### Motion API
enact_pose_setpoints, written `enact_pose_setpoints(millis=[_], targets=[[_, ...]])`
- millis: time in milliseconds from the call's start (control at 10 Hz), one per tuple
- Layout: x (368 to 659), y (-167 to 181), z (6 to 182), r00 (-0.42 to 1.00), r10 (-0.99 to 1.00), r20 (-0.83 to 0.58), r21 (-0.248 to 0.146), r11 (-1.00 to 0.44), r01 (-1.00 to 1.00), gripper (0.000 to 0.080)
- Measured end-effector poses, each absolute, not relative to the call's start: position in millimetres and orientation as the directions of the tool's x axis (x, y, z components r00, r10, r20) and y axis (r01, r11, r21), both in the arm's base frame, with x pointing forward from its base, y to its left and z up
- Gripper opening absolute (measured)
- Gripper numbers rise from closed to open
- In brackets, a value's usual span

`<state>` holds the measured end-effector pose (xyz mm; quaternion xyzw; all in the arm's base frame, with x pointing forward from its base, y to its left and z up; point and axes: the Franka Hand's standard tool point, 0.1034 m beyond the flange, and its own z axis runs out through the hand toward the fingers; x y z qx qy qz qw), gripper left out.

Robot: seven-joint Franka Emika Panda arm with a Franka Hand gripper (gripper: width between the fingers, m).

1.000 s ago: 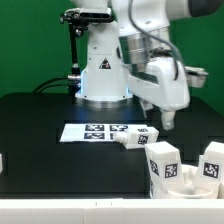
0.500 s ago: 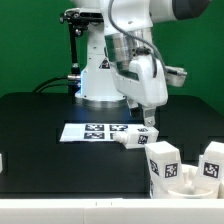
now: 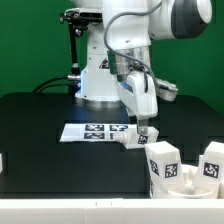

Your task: Assemble stool

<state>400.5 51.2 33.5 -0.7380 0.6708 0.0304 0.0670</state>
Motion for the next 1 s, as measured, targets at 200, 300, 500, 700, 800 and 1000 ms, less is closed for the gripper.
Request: enact_pose_setpoints(millis=[200,300,500,700,800,1000], targets=[[404.5,54.1,23.6,0.094,-0.987,-0.129,-0.044,-0.089,-0.995,0.0648],[403.2,52.1,18.7,0.096,-0.988,-0.125,-0.036,-0.092,-0.995,0.0648],[400.8,50.5,15.4,0.093,-0.988,-0.122,-0.028,-0.091,-0.995,0.0514],[400.6,50.3,15.1,0.093,-0.988,-0.122,-0.028,-0.091,-0.996,0.0331],[400.6,50.3,15.1,0.092,-0.988,-0.122,-0.027,-0.089,-0.996,0.0331],[400.7,49.8,15.1,0.078,-0.989,-0.122,-0.026,-0.075,-0.997,0.0331]])
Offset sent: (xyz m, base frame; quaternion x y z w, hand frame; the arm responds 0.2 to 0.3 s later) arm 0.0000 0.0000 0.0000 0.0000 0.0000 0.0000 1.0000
